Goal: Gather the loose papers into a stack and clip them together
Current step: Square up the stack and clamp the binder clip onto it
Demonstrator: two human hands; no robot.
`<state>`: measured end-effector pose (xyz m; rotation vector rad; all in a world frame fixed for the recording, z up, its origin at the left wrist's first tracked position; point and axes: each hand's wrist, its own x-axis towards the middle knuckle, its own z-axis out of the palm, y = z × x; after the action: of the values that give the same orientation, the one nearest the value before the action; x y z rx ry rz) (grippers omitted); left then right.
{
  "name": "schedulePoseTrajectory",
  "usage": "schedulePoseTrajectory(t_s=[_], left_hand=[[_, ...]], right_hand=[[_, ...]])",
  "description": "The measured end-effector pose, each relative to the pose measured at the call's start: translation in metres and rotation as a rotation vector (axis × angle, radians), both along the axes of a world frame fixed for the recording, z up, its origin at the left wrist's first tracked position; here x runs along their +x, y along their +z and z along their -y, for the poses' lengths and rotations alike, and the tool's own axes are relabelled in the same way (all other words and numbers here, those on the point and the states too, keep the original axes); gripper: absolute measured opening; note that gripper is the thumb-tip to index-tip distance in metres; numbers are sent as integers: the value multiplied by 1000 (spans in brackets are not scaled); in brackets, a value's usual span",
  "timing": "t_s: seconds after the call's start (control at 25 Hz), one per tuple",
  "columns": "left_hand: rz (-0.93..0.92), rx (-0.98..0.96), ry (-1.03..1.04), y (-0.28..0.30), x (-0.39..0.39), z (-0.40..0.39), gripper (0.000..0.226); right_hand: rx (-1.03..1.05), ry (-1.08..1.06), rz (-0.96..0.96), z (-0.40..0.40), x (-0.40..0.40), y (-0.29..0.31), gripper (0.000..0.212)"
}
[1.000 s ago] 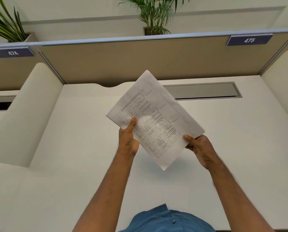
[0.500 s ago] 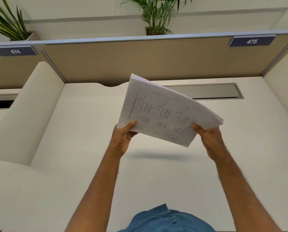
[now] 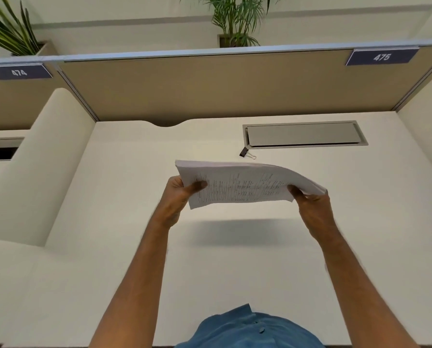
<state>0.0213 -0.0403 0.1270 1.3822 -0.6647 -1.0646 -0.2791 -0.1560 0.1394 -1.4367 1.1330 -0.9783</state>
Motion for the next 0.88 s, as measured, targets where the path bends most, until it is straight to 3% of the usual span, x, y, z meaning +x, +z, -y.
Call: schedulePoseTrajectory(t_s=[0.24, 0.36, 0.52, 0.76, 0.88], left_hand=[[-73, 251, 98, -81, -31, -24, 10], [-15, 236, 29, -93, -34, -28, 14], [-22, 281, 92, -84, -31, -20, 11], [-58, 144, 109, -43, -7, -2, 27], [-284, 79, 145, -31, -1, 0, 31]], right_hand=[[208, 16, -165, -22, -9, -75, 36], [203, 28, -213, -20, -11, -92, 43], [279, 50, -239, -9, -14, -89, 16], [445, 73, 4, -7, -14, -71, 22], [544, 25, 148, -13, -12, -73, 25]])
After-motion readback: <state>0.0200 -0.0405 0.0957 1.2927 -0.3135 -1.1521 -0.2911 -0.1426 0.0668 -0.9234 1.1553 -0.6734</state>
